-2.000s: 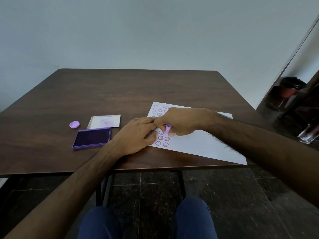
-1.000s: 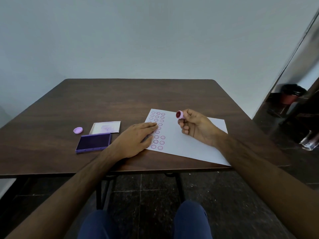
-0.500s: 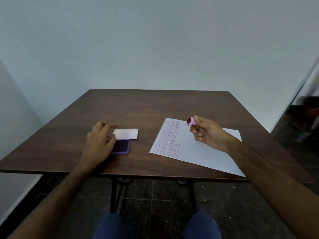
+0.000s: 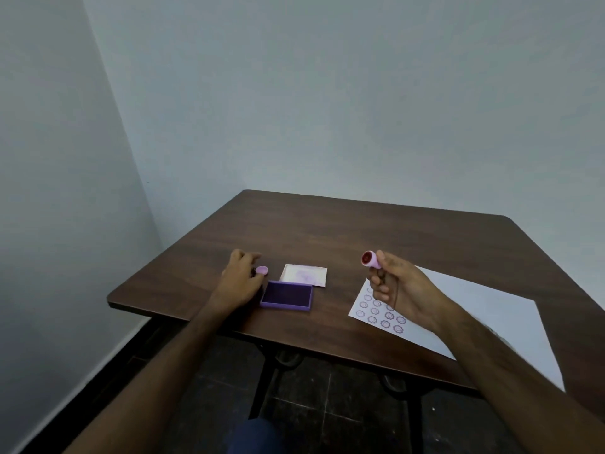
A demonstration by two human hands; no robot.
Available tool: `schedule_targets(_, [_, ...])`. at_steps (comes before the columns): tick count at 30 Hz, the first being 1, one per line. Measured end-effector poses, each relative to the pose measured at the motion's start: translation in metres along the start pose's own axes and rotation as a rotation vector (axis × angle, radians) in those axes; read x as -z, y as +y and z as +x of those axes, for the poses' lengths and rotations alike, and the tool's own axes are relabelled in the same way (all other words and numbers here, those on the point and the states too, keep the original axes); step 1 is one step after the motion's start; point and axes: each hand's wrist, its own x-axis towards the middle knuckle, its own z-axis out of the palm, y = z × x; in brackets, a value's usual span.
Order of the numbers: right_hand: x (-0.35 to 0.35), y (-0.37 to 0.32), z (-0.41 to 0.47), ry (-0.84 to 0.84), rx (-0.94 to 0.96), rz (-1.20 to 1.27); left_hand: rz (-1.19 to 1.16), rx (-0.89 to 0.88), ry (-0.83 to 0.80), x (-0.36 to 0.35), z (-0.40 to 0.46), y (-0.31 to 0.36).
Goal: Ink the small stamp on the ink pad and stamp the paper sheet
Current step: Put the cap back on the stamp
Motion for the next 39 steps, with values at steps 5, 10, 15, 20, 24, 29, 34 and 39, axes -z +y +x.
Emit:
schedule_targets(5, [-0.005, 0.004, 0.0, 0.015, -0.017, -0.018, 0.035, -0.045, 0.016, -0.001, 0.007, -0.008])
schedule_targets(10, [-0.005, 0.006, -0.003, 0.02, -0.015, 0.014, -0.093, -0.125, 0.149, 0.003, -0.007, 0.001])
schedule_targets(15, [-0.011, 0.007, -0.012, -0.015, 0.026, 0.04, -0.363, -0.288, 0.139, 0.002, -0.036, 0.048])
schedule_targets(20, [-0.02, 0.011, -0.02, -0.04, 0.131, 0.063, -0.586, -0.442, 0.054, -0.013, -0.055, 0.099])
schedule_targets(24, [-0.023, 0.011, -0.027, -0.044, 0.212, -0.006, -0.717, -0.451, -0.003, -0.03, -0.059, 0.116])
schedule_targets(29, [-0.022, 0.01, -0.033, 0.042, 0.278, -0.101, -0.678, -0.48, 0.041, -0.039, -0.06, 0.125])
schedule_targets(34, [-0.018, 0.008, -0.038, 0.118, 0.305, -0.241, -0.651, -0.542, 0.102, -0.037, -0.061, 0.132])
schedule_targets(39, [-0.02, 0.005, -0.038, 0.147, 0.343, -0.364, -0.623, -0.555, 0.138, -0.036, -0.061, 0.133])
